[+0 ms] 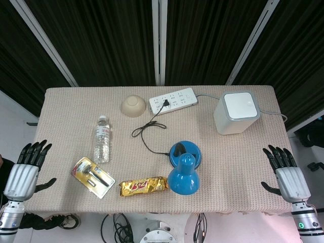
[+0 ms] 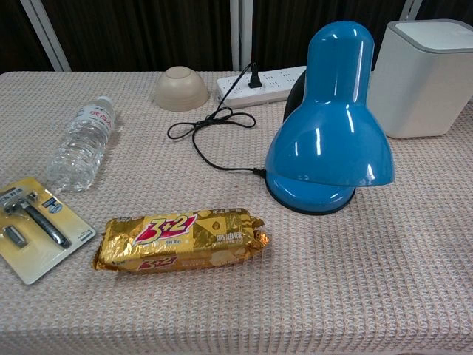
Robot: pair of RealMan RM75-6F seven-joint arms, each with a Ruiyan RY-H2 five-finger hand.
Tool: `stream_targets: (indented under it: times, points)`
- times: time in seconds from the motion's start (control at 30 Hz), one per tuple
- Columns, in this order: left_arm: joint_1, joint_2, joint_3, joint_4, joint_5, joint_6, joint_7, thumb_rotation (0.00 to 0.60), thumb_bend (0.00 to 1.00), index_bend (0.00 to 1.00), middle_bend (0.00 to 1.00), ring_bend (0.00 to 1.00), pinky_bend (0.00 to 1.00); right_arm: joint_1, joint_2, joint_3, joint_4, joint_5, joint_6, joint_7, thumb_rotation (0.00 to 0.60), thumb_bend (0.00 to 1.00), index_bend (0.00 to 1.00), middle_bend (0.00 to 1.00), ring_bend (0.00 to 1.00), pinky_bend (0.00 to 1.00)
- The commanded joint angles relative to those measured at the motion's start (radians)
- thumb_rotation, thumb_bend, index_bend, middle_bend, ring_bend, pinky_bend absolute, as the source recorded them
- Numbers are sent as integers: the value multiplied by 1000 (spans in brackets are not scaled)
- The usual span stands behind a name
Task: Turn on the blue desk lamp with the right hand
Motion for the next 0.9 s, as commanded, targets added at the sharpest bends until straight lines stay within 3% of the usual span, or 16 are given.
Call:
stream_targets:
  times: [0.03, 0.83, 0.87, 0.9]
  points:
    - [0, 0, 0, 0, 1, 0, 0, 600, 42, 0, 0, 0, 0, 1, 1, 0, -2, -1, 0, -1, 600, 84, 0, 0, 0, 0]
    - [2, 2, -1, 2, 5, 7, -7, 600, 42, 0, 0, 0, 0, -5, 7, 4, -12, -14, 22, 8, 600, 93, 0, 0, 2, 5]
    - [2, 2, -1, 5, 3, 6, -10, 600, 42, 0, 0, 0, 0, -1, 6, 8, -14, -10, 17, 8, 600, 104, 0, 3, 29, 65]
    - [1, 2, -1, 7, 2, 4, -13, 600, 42, 0, 0, 0, 0, 4, 4, 11, -18, -7, 10, 8, 600, 117, 0, 41, 113, 190]
